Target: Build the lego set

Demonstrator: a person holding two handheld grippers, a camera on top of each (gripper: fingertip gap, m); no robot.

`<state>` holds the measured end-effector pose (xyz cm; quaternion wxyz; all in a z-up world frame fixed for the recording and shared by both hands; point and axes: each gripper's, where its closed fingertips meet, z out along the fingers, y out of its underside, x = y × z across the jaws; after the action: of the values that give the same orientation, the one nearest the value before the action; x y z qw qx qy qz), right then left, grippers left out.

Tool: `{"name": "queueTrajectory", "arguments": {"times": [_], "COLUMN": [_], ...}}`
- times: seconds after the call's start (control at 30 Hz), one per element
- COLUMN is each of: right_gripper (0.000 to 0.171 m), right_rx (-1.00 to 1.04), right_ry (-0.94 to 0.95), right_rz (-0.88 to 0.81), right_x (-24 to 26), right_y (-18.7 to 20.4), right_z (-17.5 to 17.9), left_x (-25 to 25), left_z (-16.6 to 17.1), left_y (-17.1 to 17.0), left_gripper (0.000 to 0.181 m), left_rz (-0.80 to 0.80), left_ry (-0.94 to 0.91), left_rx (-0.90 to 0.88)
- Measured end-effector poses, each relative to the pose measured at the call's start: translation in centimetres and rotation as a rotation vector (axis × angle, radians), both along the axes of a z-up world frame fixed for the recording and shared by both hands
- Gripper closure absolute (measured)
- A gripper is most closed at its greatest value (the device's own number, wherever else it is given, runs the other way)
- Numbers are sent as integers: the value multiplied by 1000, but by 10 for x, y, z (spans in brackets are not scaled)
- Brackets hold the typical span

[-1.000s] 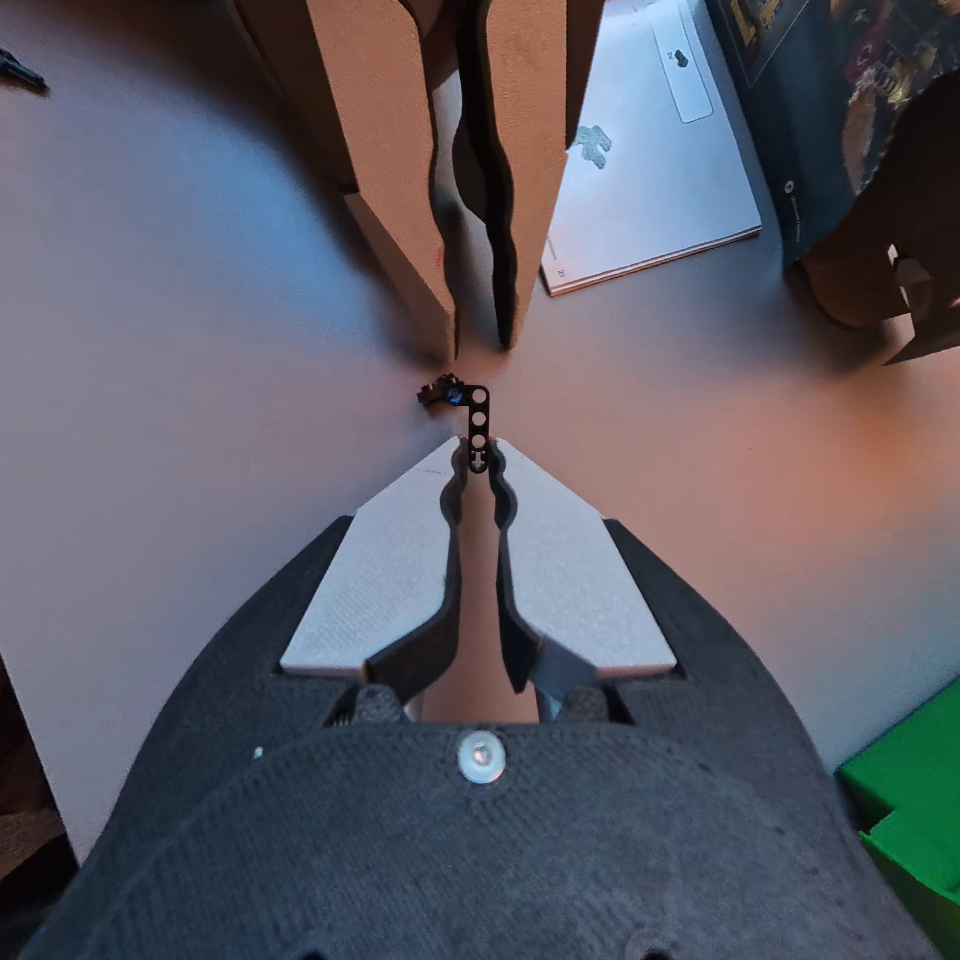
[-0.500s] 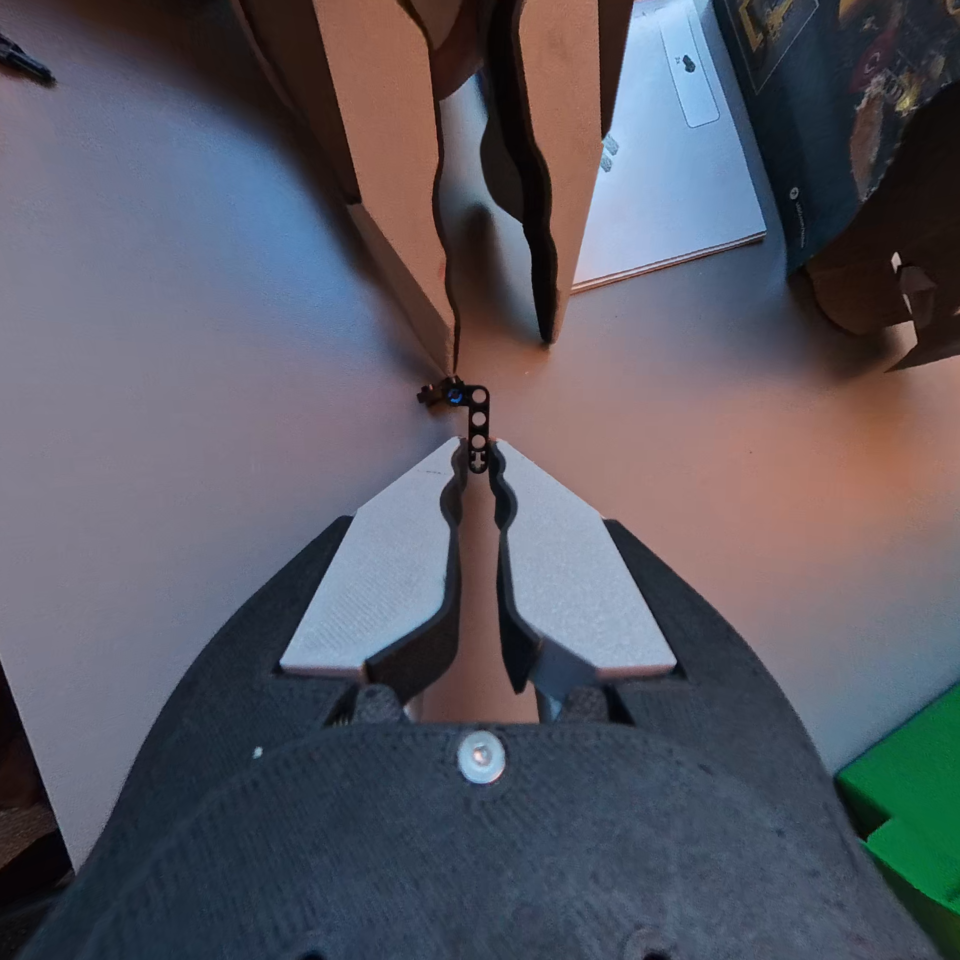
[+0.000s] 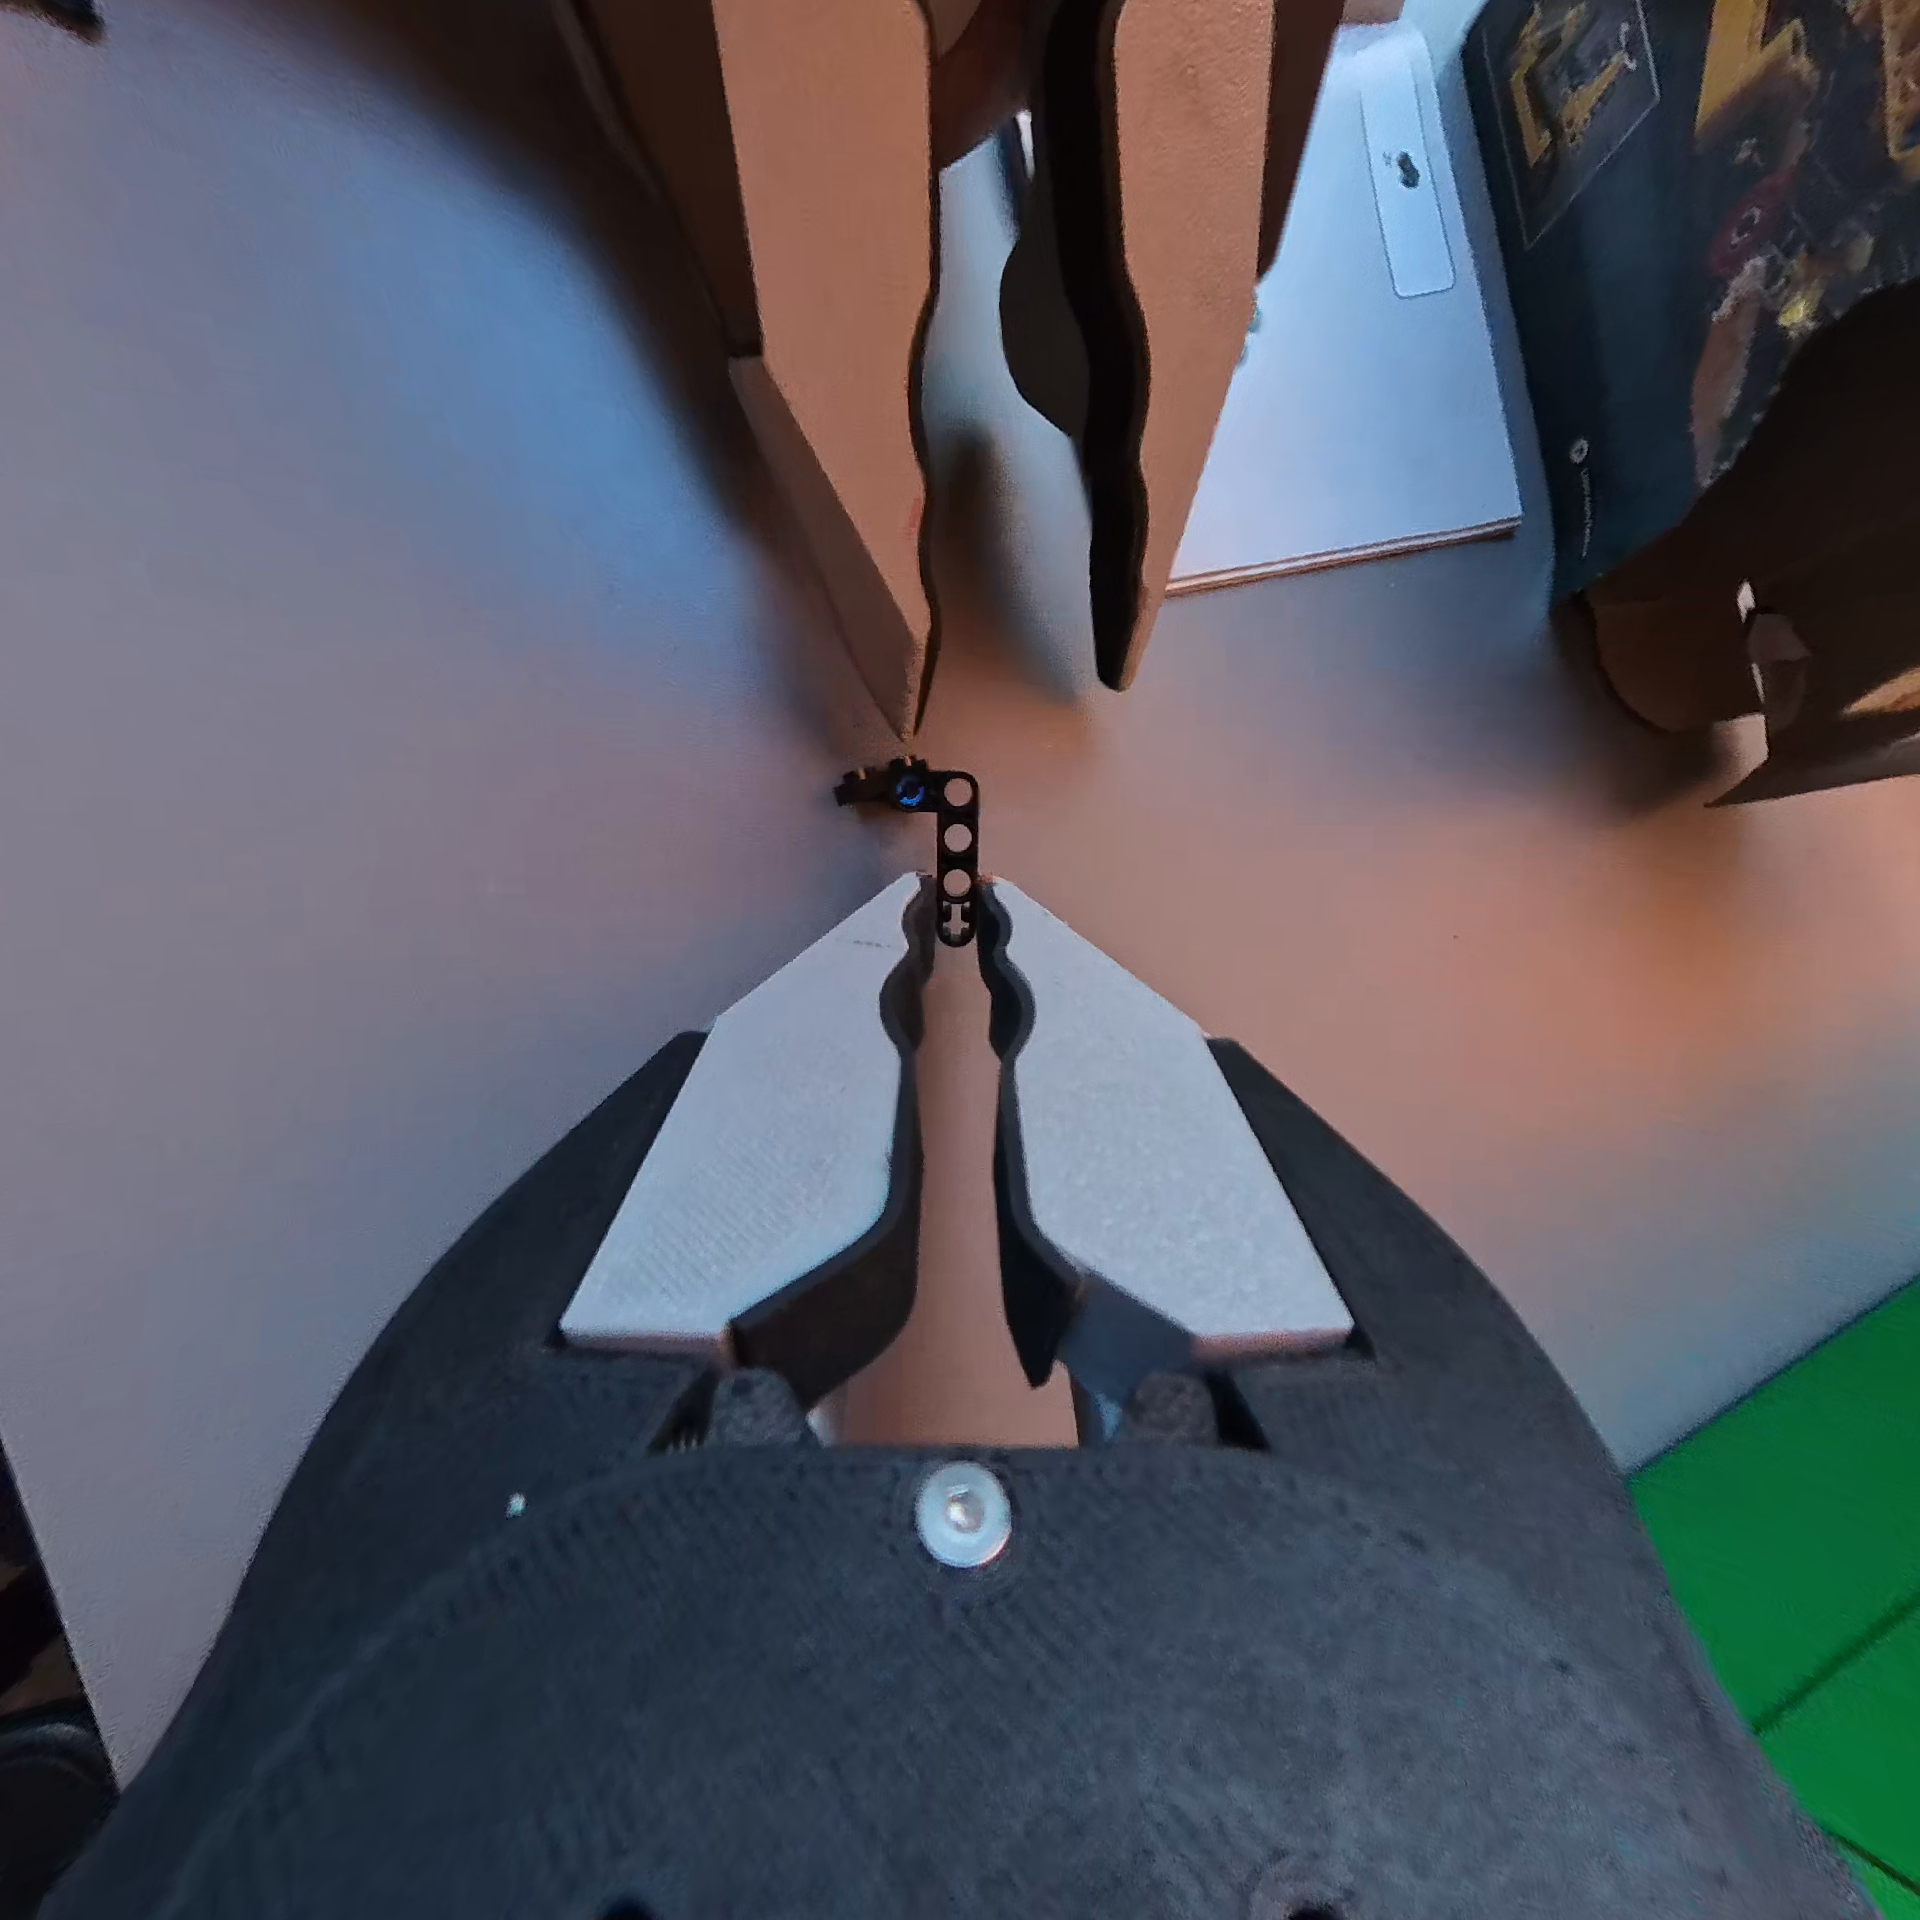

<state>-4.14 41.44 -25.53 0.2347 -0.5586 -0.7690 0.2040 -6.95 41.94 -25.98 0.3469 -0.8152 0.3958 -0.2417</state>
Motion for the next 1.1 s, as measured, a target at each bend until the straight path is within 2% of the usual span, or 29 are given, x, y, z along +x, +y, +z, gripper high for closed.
{"name": "queueTrajectory", "arguments": {"times": [0.03, 0.17, 0.57, 0.77, 1.1], "right_gripper": [167, 167, 167, 167, 167], "right_rx": [5, 51, 66, 81, 95], "right_ry": [-6, -59, -87, -103, -118], "right_rz": [28, 97, 211, 259, 280], "right_x": [0, -1, -7, -9, -9], "right_y": [-2, 1, 0, 1, 1], "right_z": [1, -2, 2, 1, -3], "left_x": [1, 9, 11, 1, 4], "left_z": [3, 12, 9, -6, -6], "left_y": [-3, -13, -19, -15, -13], "left_gripper": [144, 153, 167, 168, 168], "left_rz": [-12, -69, -110, -66, -61], "left_ry": [-23, -101, -85, -8, 21], "left_rx": [-4, -11, -15, -74, -37]}}
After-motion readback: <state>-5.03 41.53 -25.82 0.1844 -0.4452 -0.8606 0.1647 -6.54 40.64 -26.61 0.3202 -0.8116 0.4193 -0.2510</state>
